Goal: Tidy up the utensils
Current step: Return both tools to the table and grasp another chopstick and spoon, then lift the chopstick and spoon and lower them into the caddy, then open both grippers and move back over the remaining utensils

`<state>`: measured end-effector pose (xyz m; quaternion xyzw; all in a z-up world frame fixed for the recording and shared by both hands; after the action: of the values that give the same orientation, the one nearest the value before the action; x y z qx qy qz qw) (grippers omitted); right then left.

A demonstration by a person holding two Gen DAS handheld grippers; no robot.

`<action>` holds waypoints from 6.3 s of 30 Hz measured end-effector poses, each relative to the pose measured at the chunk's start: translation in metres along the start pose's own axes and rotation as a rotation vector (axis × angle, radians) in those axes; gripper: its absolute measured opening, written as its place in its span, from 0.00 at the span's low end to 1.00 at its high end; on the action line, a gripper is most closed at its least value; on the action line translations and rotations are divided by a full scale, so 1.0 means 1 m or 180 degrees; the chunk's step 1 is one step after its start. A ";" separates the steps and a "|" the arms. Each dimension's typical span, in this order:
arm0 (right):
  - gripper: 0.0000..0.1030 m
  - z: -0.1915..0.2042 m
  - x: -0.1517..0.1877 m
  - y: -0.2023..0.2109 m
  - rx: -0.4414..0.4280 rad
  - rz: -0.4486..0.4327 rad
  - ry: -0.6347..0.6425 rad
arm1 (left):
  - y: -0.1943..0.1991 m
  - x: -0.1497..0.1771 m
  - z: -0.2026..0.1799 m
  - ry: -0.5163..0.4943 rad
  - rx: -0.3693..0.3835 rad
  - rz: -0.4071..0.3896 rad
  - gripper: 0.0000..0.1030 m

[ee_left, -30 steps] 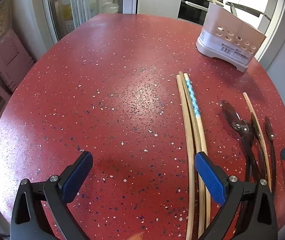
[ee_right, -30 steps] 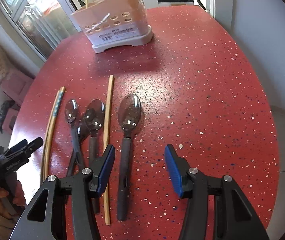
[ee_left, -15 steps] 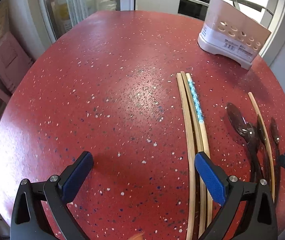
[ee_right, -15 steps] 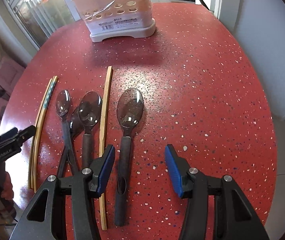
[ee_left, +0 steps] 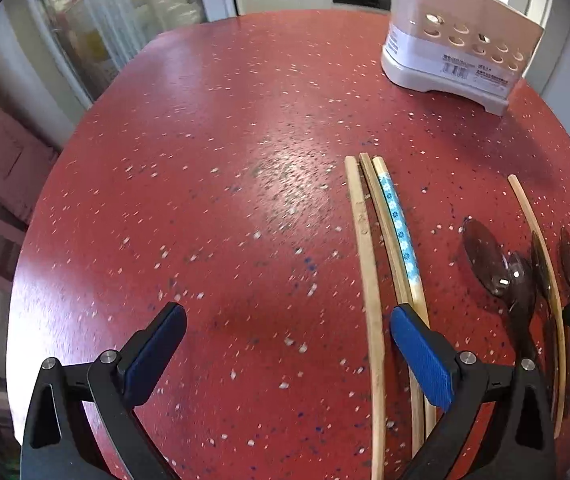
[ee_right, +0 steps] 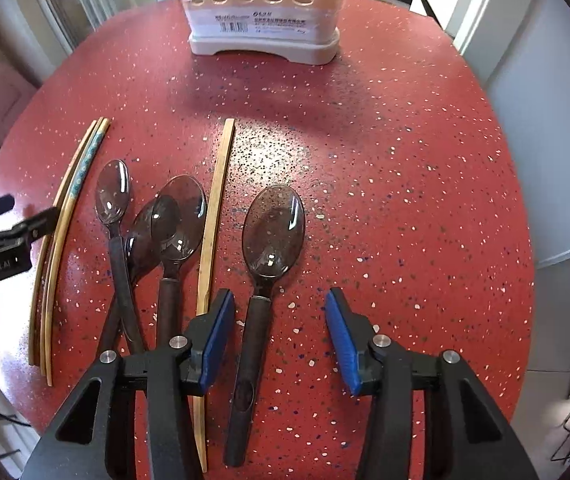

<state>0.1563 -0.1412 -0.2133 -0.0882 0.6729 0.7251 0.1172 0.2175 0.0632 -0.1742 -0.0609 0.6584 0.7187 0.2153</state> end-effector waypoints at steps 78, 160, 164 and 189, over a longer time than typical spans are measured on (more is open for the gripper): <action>0.12 0.031 -0.319 0.127 -0.1616 -0.1619 -0.0043 | 0.137 -0.378 -0.003 0.0420 0.0742 -0.2175 0.34; 0.57 0.007 0.005 0.038 -0.0943 -0.0469 -0.0220 | 0.054 0.014 -0.038 0.0074 0.0418 -0.0706 0.35; 0.57 0.010 0.008 0.037 -0.0913 -0.0443 -0.0199 | 0.054 0.015 -0.029 0.0212 0.0394 -0.0708 1.00; 0.52 0.017 0.010 0.013 -0.0393 -0.0191 -0.0002 | -0.032 0.004 -0.025 0.0080 0.0302 -0.0345 1.00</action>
<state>0.1439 -0.1244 -0.2025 -0.1152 0.6239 0.7614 0.1334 0.2214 0.0406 -0.2081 -0.0953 0.6901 0.6731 0.2483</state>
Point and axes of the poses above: each gripper's, at about its wrist camera, not at the fingertips, and y roughly against the way its jaws point, z to its left, x to its underside, the point moved 10 cm from there along -y, roughly the way its jaws point, and after that the axes turned 12 degrees about -y, right-handed, at the moved point
